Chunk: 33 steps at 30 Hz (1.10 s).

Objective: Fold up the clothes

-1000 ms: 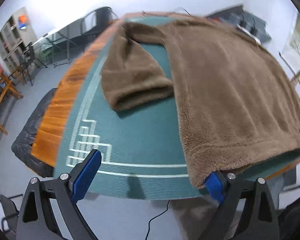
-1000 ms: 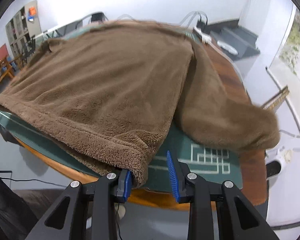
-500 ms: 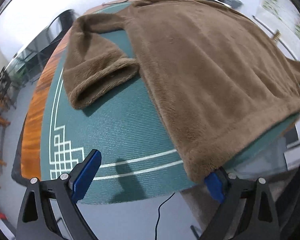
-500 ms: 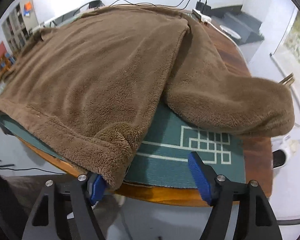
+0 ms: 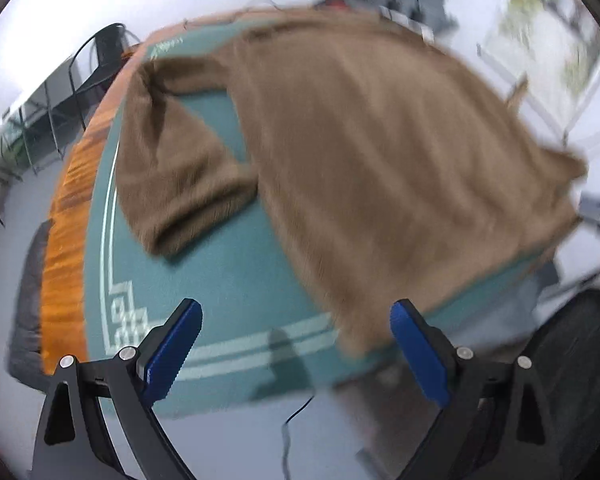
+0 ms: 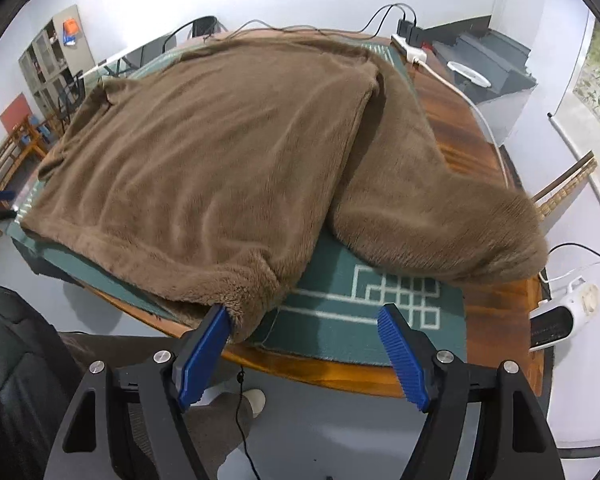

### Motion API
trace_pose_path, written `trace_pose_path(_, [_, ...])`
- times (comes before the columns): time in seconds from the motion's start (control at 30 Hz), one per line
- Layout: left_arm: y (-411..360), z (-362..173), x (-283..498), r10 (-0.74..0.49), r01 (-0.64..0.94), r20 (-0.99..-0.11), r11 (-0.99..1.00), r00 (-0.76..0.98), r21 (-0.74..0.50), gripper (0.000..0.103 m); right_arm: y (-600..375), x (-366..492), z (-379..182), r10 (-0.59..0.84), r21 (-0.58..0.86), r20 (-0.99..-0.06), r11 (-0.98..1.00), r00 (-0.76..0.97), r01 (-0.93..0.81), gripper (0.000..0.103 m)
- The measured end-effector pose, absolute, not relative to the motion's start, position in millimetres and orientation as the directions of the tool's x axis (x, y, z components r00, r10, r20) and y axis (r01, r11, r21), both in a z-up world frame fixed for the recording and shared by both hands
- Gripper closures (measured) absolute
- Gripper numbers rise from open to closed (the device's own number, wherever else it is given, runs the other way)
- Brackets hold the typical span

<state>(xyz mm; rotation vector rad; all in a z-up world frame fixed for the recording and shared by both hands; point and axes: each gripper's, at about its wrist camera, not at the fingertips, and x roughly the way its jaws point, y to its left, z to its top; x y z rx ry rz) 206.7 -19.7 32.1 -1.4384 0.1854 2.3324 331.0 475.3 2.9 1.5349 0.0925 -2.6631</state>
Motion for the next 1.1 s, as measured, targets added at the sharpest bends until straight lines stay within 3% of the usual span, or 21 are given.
trace_pose_path(0.17, [11,38,159,0.343,-0.382,-0.838,-0.907,-0.425,-0.177,0.005,478,313,28,-0.021,0.021,-0.817,-1.0,-0.576,0.007,0.025])
trace_pose_path(0.4, [67,2,136,0.283,-0.464,-0.88,-0.882,-0.381,-0.082,0.005,421,237,14,-0.15,0.164,-0.802,-0.986,-0.579,0.028,0.025])
trace_pose_path(0.53, [72,-16,145,0.24,-0.504,-0.902,-0.863,-0.36,-0.029,0.005,373,219,-19,-0.178,0.103,-0.865,-0.978,-0.469,0.181,0.025])
trace_pose_path(0.63, [62,-23,153,0.235,-0.515,-0.902,-0.857,-0.362,-0.017,0.005,363,231,-45,-0.097,-0.013,-0.905,-0.967,-0.413,0.255,0.024])
trace_pose_path(0.7, [56,-29,159,0.232,-0.522,-0.902,-0.853,-0.363,-0.009,0.005,371,247,-53,-0.079,-0.046,-0.906,-0.958,-0.416,0.282,0.019])
trace_pose_path(0.77, [49,-34,164,0.229,-0.529,-0.903,-0.849,-0.365,-0.001,0.004,385,259,-57,-0.07,-0.05,-0.904,-0.962,-0.422,0.267,0.004])
trace_pose_path(0.8, [46,-37,167,0.227,-0.532,-0.903,-0.846,-0.365,0.003,0.004,388,261,-58,-0.072,-0.046,-0.903,-0.964,-0.424,0.261,0.001])
trace_pose_path(1.1, [43,-41,161,0.222,-0.568,-0.926,-0.823,-0.306,-0.009,0.001,393,259,-62,-0.078,-0.025,-0.918,-0.967,-0.389,0.253,0.001])
